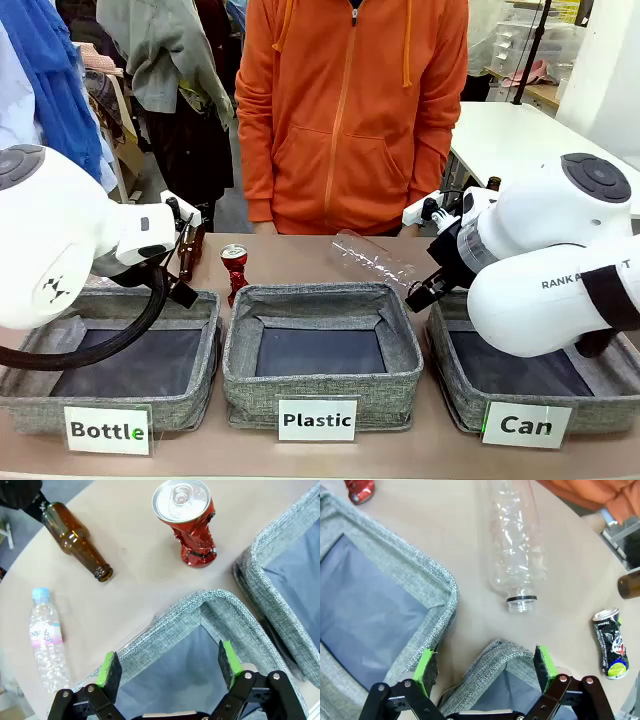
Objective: Sort the can waste into the basket.
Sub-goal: Pick up the can waste from the table and place it in the right Fabric basket.
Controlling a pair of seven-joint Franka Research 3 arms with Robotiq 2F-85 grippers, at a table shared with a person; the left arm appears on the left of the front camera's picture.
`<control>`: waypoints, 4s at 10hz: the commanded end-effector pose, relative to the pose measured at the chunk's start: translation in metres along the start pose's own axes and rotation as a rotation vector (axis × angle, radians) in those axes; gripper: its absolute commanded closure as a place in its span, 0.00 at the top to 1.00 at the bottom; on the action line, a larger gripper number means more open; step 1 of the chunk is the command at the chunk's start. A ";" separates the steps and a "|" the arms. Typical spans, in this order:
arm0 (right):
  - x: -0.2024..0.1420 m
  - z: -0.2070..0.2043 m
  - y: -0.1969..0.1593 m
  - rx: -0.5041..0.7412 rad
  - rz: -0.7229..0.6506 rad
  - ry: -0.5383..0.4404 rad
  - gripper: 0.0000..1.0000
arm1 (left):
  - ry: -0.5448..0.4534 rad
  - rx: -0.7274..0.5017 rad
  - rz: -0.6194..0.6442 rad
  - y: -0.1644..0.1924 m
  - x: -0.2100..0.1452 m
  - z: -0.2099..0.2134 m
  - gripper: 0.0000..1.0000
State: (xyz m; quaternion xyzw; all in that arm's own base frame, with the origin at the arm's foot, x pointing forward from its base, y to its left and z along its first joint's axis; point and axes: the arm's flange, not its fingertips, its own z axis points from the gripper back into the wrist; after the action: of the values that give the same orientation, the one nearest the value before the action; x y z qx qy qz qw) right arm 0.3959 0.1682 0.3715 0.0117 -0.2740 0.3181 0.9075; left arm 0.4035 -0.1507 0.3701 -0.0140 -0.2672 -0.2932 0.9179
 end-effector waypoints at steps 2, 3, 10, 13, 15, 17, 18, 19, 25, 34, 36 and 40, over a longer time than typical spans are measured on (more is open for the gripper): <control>0.000 0.000 0.000 0.000 0.000 0.000 1.00 | 0.000 0.000 0.000 0.000 0.000 0.000 1.00; 0.000 0.000 0.000 0.000 0.000 0.000 1.00 | 0.000 0.000 0.000 0.000 0.000 0.000 1.00; 0.000 0.000 0.000 0.000 0.000 0.000 1.00 | 0.000 0.000 0.000 0.000 0.000 0.000 1.00; 0.000 0.000 0.000 0.000 0.000 0.000 1.00 | -0.049 -0.188 -0.134 0.013 0.012 0.027 1.00; 0.000 0.000 0.000 0.000 0.000 0.000 1.00 | -0.120 -0.387 -0.224 0.042 0.017 0.064 1.00; 0.000 0.000 0.000 0.000 0.000 0.000 1.00 | -0.209 -0.651 -0.320 0.069 0.007 0.086 1.00; 0.000 0.000 0.000 0.000 0.000 0.000 1.00 | -0.257 -0.684 -0.331 0.076 -0.002 0.089 1.00; 0.000 0.000 0.000 0.000 0.000 0.001 1.00 | -0.299 -0.747 -0.339 0.087 -0.015 0.093 1.00; -0.119 0.284 -0.192 0.031 -0.875 -0.003 1.00 | -0.600 -0.995 0.074 0.184 -0.128 0.145 1.00; -0.230 0.234 -0.293 0.728 -1.475 -0.058 1.00 | -0.824 -0.987 0.515 0.205 -0.208 0.103 1.00; -0.230 0.234 -0.293 0.728 -1.475 -0.058 1.00 | -0.824 -0.987 0.515 0.205 -0.208 0.103 1.00; -0.230 0.234 -0.293 0.728 -1.475 -0.058 1.00 | -0.804 -1.043 0.461 0.213 -0.197 0.100 1.00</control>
State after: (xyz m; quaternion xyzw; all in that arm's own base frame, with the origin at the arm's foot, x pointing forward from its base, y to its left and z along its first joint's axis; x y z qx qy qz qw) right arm 0.3062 -0.2428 0.5010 0.4917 -0.0993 -0.3013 0.8109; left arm 0.3291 0.1463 0.3820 -0.6068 -0.4104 -0.1207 0.6700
